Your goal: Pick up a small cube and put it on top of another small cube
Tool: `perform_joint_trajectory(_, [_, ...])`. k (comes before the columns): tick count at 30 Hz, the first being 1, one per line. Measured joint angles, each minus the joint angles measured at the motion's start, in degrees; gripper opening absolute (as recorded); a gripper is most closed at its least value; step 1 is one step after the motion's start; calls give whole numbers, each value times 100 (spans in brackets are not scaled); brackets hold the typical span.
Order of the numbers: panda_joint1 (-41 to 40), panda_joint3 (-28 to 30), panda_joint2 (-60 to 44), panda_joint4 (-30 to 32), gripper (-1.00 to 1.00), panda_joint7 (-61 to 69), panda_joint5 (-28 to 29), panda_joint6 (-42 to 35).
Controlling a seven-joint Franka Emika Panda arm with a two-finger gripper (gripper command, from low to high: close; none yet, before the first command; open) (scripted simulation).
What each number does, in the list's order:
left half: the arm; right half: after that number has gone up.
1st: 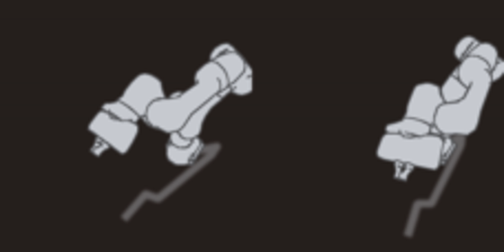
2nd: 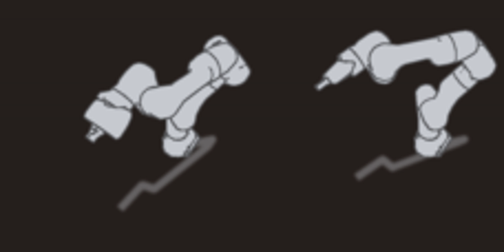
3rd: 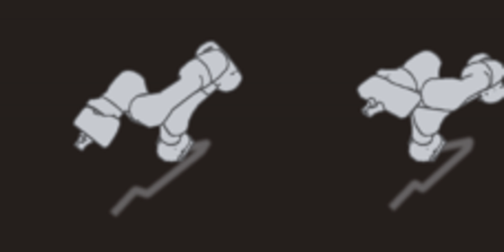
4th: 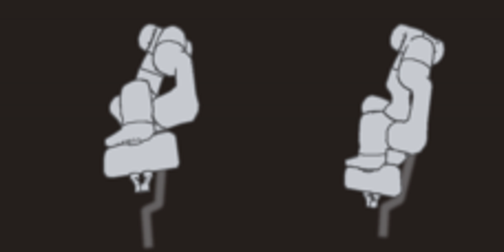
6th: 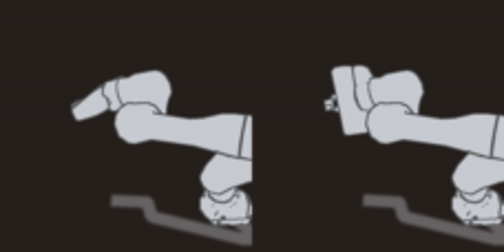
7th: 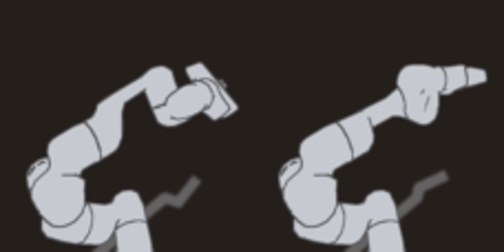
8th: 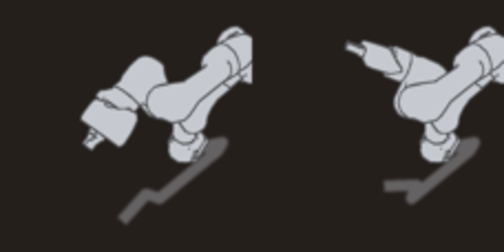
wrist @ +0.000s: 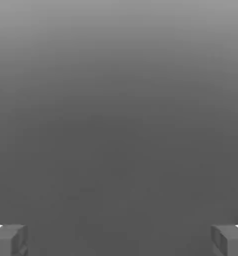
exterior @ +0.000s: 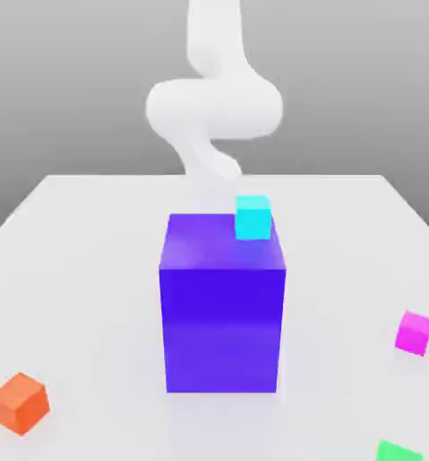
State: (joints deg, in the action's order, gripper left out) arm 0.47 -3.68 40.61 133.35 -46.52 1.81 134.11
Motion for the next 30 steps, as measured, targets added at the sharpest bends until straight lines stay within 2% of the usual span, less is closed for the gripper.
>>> perform_joint_trajectory(10, [307,-1396,-2115,630,0,-345,829,937])
perform_joint_trajectory(18, [937,-2192,-3783,1125,0,-621,1485,1673])
perform_joint_trajectory(25, [1637,-2626,-5090,1571,0,-494,1537,2394])
perform_joint_trajectory(30, [2192,-2047,-5857,1438,0,-1049,2289,2902])
